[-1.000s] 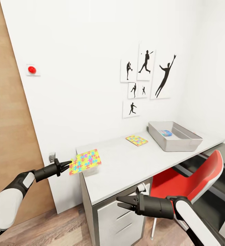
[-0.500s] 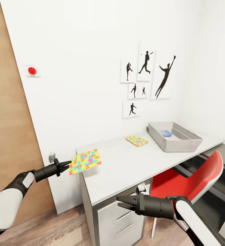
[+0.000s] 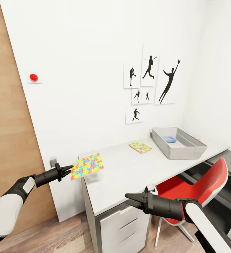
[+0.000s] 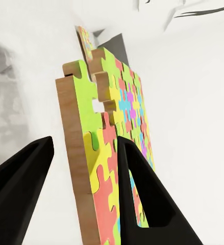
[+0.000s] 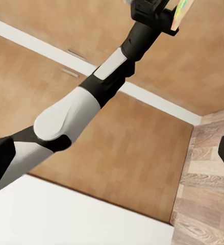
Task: Put all the toys in the child's room - the three board games (two on the bed and one on the table), the two jigsaw puzzles on the table, and the tennis ball on the table - inside the toy box on the table in the child's room.
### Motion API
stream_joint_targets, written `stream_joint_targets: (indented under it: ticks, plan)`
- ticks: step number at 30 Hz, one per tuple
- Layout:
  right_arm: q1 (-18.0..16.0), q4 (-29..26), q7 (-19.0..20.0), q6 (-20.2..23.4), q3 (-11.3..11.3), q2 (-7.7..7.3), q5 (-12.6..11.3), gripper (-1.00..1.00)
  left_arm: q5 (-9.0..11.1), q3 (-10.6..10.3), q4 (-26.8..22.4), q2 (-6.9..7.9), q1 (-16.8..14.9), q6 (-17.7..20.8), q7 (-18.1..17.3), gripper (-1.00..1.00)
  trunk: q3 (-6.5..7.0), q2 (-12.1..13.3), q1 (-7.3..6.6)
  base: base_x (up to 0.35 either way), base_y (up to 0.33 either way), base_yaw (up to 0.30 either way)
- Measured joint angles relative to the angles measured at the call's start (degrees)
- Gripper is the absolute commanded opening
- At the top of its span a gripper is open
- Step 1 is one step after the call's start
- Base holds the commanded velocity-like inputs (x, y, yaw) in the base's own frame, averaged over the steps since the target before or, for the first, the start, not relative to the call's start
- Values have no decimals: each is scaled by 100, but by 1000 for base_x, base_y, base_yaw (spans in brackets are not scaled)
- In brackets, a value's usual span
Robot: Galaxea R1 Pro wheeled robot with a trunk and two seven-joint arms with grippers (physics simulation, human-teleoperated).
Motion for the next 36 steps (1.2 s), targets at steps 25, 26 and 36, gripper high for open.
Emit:
stream_joint_targets:
  ticks: [25, 26, 36]
  plan:
    - [-3, -32, -277, -92, -1274, 869, 47, 100, -1, 6, -16, 14, -1, -21, -4, -100, 449, 1003, -549, 0, 0, 0]
    - [-2, -33, -282, -88, -1271, 889, 55, 100, 0, 6, -17, 17, 0, -17, -6, -100, 467, 1043, -571, 0, 0, 0]
    - [0, 14, -222, -451, -1282, 964, 73, 100, -1, 6, -17, 17, 0, 11, -7, -100, 647, 1444, -791, 0, 0, 0]
